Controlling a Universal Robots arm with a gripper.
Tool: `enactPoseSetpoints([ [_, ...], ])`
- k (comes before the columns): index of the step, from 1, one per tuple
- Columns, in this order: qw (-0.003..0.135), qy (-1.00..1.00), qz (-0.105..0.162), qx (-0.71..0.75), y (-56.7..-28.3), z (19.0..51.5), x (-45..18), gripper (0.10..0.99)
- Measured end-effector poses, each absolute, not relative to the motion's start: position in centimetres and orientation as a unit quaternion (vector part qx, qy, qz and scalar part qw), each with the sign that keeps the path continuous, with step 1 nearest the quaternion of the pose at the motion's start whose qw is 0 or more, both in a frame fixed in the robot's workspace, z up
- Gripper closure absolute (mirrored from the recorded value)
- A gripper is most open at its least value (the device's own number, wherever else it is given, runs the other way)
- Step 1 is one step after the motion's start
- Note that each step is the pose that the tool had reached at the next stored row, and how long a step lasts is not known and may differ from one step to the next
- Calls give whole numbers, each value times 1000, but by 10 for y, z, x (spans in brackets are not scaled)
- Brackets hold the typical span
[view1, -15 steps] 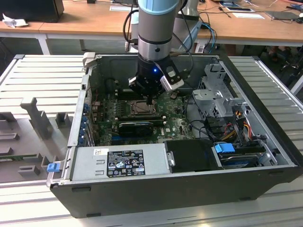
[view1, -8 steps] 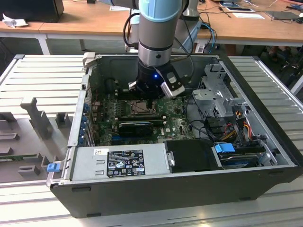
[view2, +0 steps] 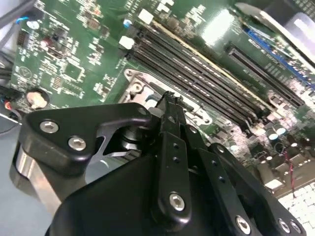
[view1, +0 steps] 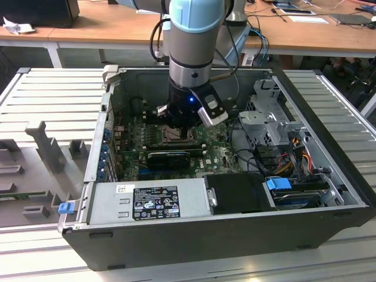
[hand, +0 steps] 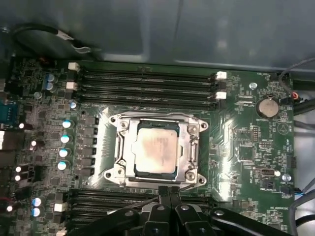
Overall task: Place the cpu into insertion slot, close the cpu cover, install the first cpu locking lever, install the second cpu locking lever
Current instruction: 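Install the second cpu locking lever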
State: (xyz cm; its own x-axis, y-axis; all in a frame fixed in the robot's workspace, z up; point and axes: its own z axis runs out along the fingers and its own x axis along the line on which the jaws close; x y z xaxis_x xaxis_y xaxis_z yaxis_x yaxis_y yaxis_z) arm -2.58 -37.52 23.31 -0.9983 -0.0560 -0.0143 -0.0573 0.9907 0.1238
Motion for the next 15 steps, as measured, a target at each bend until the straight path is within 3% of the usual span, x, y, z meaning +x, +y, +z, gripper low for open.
enactPoseSetpoints([
  [10,5,997,65,-32,-381,227,-58,980],
  [15,6,996,82,-32,-385,227,-61,980],
])
